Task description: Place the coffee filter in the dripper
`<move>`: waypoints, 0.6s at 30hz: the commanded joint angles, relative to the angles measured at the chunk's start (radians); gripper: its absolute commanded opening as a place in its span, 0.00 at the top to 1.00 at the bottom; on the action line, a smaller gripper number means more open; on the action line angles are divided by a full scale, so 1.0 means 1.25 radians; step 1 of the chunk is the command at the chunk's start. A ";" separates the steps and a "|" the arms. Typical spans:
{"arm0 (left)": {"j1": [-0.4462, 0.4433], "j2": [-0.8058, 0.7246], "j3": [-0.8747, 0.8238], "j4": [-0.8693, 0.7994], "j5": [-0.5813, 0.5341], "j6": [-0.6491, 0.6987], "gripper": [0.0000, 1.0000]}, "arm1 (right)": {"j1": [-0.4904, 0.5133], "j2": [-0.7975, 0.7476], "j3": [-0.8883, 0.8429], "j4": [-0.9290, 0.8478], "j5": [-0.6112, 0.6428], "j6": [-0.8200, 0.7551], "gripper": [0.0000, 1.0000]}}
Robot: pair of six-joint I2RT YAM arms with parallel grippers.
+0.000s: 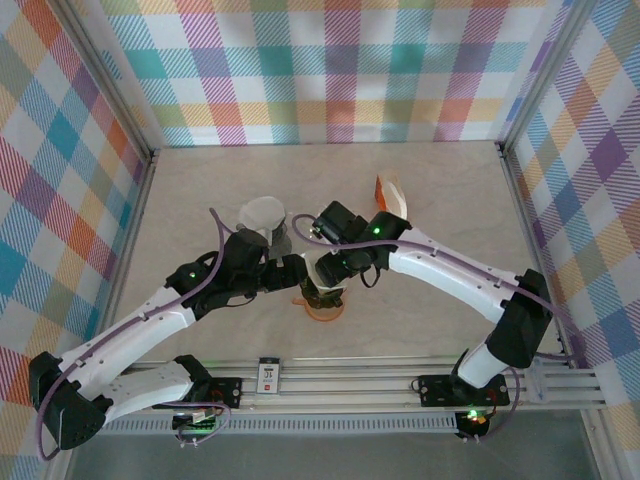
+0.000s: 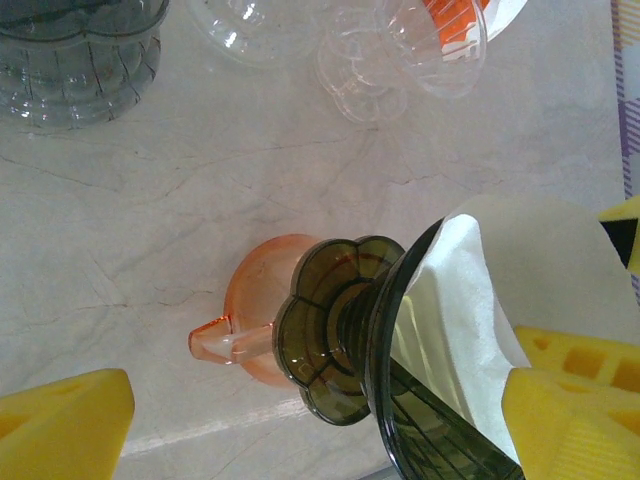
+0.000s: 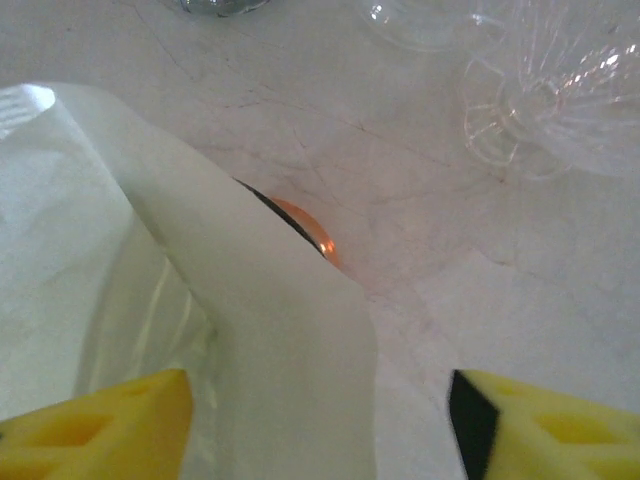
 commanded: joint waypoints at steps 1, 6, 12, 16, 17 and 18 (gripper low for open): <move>0.010 -0.020 -0.002 0.004 0.010 0.008 0.05 | 0.006 0.005 0.000 -0.002 0.034 -0.002 0.22; 0.011 -0.019 -0.008 0.007 0.007 0.005 0.05 | 0.011 0.018 -0.025 0.026 0.027 0.008 0.18; 0.012 -0.015 -0.011 0.014 0.010 0.002 0.04 | 0.014 0.045 -0.044 0.052 0.024 0.022 0.14; 0.014 -0.015 -0.013 0.014 0.010 0.002 0.04 | 0.014 0.056 -0.059 0.068 0.024 0.025 0.14; 0.013 -0.015 -0.014 0.016 0.012 0.002 0.04 | 0.014 0.059 -0.062 0.070 0.024 0.026 0.14; 0.013 -0.013 -0.015 0.017 0.014 0.001 0.04 | 0.014 0.061 -0.064 0.072 0.026 0.028 0.14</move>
